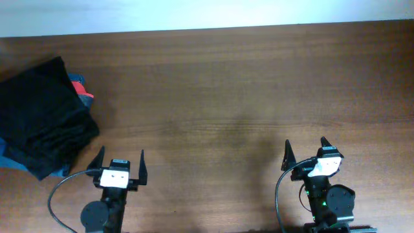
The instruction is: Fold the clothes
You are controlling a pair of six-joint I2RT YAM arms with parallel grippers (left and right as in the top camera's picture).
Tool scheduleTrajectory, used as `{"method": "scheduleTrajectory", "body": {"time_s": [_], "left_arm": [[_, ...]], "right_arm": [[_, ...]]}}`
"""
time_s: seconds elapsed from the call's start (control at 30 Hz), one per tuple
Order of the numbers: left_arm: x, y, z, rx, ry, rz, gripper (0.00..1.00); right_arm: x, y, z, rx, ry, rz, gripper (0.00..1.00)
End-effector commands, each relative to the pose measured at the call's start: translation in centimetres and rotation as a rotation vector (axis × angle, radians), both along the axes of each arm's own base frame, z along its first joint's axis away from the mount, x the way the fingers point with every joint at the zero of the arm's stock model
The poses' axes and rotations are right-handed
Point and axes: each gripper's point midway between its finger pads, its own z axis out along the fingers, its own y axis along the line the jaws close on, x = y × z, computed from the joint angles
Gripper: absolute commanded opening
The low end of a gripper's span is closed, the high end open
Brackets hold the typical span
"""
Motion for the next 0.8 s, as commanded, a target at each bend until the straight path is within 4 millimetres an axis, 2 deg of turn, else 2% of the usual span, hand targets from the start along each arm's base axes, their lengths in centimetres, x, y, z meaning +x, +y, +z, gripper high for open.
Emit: {"method": "scheduleTrajectory", "body": {"time_s": [0.0,0.17,0.23,0.27,0.3,0.5,0.77], "left_arm": [[0.0,0.5,0.1,-0.023,-0.007,0.032,0.99],[-0.1,3.2,1.6,-0.209,-0.072,0.194,0.99],[-0.2,4.1,1.3,-0.243,-0.065,0.25,0.99],[-0.3,4.3,0.4,-0.241,-0.029,0.265,0.99],[-0.3,4.1,-0.1,-0.231,-0.008,0.26,0.99],[-0.2,3.5,-0.1,-0.205,-0.002,0.218,0.99],[-0.2,3.5,-0.1,-0.205,-0.003,0.218,0.99]], "right_arm": [[0.0,0.2,-0.2,0.008,0.002,0.01,0.99],[0.0,0.2,-0.2,0.008,0.002,0.01,0.99],[0.0,0.2,-0.2,0.008,0.002,0.01,0.99],[0.0,0.2,-0.2,0.008,0.002,0.01,0.99],[0.0,0.2,-0.2,0.008,0.002,0.01,0.99],[0.0,0.2,-0.2,0.008,0.002,0.01,0.99],[0.0,0.2,-0.2,0.008,0.002,0.01,0.99]]}}
